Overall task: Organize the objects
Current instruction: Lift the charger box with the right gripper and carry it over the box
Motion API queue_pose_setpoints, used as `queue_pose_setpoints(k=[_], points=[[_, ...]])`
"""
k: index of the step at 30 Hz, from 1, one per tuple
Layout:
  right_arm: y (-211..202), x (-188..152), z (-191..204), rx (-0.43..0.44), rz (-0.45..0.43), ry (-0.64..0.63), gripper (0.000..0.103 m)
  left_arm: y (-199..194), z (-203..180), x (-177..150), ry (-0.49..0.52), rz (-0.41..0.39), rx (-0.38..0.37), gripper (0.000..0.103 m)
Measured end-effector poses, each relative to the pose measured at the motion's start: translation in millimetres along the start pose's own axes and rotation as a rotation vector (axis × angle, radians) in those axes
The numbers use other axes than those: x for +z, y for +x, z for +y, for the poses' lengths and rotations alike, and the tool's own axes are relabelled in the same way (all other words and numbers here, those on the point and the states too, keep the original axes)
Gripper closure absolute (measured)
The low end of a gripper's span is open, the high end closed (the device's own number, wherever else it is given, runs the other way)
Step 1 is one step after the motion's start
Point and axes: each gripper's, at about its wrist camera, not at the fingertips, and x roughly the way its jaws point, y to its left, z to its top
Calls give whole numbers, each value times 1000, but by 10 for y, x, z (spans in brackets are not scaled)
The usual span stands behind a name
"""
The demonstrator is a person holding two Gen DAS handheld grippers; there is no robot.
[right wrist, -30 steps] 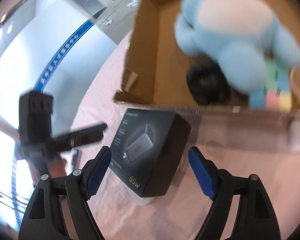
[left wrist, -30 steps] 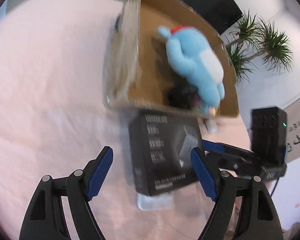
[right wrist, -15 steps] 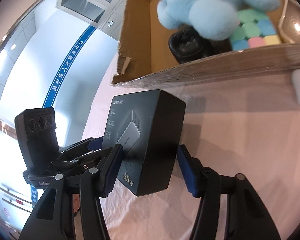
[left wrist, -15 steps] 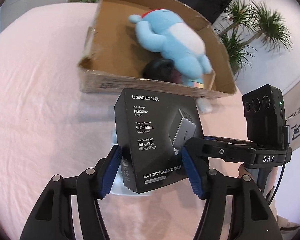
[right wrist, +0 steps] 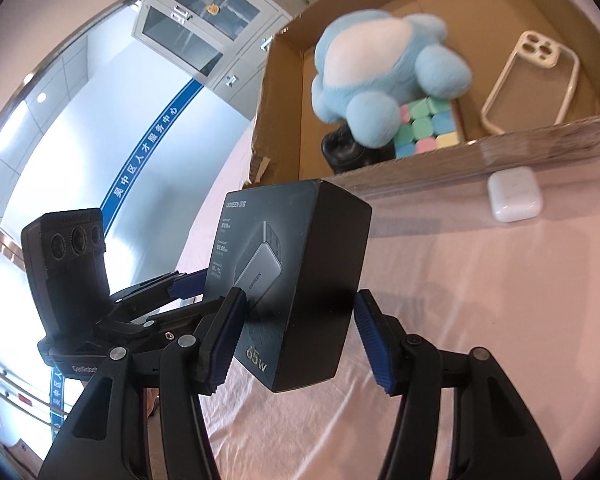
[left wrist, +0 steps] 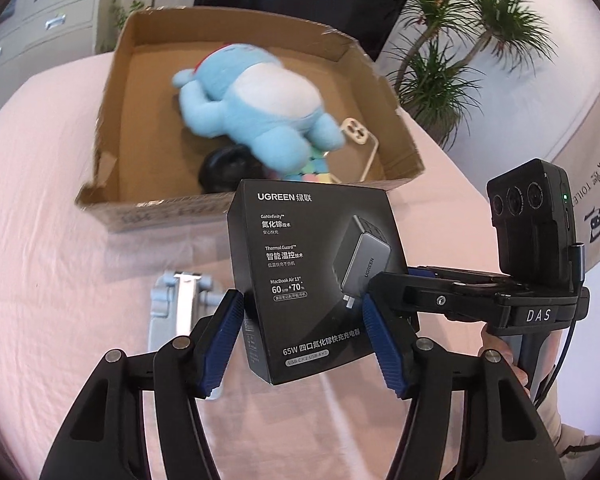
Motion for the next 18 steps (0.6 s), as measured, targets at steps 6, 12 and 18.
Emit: queue_pose_setpoints(k=[6, 12, 18], points=[[-208, 123, 56, -9, -50, -25, 49, -61, -221, 128, 39, -27, -11, 43], [-407, 254, 56, -25, -90, -39, 49, -73, -409, 265, 76, -54, -30, 43], [-624, 369, 27, -64, -132, -58, 49, -68, -583, 460, 106, -73, -32, 43]])
